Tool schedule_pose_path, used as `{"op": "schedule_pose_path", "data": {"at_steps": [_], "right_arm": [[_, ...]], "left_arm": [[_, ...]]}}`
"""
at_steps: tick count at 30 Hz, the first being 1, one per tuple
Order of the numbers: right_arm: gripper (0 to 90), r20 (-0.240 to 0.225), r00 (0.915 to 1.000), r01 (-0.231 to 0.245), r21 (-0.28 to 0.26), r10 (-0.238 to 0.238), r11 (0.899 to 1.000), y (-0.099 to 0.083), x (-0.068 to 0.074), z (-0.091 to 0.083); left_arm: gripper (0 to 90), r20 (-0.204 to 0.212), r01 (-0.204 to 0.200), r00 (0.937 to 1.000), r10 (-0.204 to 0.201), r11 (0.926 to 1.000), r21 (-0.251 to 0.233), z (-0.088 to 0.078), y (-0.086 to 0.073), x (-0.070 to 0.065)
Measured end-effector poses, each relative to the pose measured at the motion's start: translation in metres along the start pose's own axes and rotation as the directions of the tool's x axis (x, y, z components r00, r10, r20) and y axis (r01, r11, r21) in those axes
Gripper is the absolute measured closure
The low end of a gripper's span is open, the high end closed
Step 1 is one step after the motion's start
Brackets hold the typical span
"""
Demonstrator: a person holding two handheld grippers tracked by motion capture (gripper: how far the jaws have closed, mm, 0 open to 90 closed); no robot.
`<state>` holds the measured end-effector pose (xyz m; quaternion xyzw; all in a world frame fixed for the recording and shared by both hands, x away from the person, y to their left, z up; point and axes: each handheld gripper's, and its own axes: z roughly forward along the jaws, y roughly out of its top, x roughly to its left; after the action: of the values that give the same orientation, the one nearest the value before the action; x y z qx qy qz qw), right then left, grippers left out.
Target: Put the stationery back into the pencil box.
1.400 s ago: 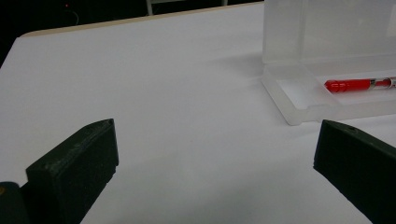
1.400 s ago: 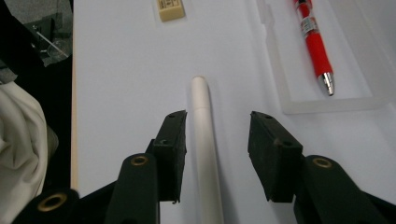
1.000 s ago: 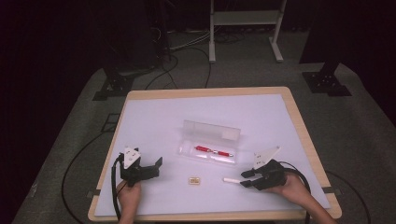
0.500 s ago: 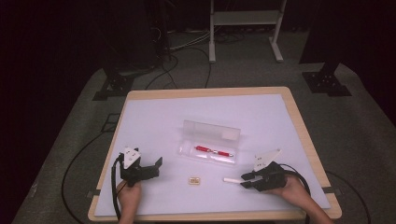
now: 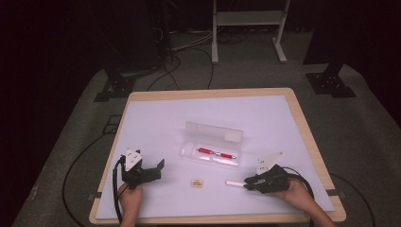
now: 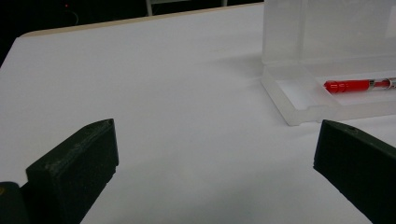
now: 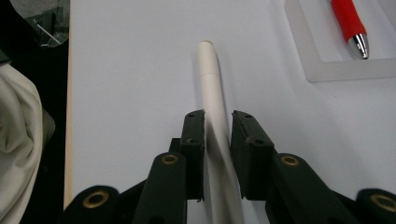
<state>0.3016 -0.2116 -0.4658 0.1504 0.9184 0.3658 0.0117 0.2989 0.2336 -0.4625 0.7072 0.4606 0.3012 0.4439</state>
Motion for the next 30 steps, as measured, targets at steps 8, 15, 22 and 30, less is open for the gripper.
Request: {"op": "schedule_pose_path", "data": {"at_steps": [8, 15, 22, 30], "right_arm": [[76.9, 0.0, 1.0, 0.007, 0.005, -0.007, 1.0, -0.001, 0.001, 0.002], [77.8, -0.009, 1.0, 0.0, 0.0, 0.0, 1.0, 0.0, 0.0, 0.001], [77.9, -0.008, 1.0, 0.002, -0.016, -0.002, 1.0, 0.004, 0.0, -0.003], [77.9, -0.007, 1.0, 0.007, -0.027, -0.007, 1.0, 0.01, -0.002, -0.007]], "left_arm": [[0.0, 0.001, 0.001, 1.0, -0.001, 1.0, 0.001, 0.0, 0.0, 0.0], [0.0, 0.001, -0.001, 1.0, 0.001, 1.0, 0.002, 0.0, 0.0, 0.0], [0.0, 0.0, -0.003, 1.0, 0.003, 1.0, 0.003, 0.0, 0.0, 0.0], [0.0, 0.0, -0.005, 1.0, 0.005, 1.0, 0.003, 0.0, 0.0, 0.0]]}}
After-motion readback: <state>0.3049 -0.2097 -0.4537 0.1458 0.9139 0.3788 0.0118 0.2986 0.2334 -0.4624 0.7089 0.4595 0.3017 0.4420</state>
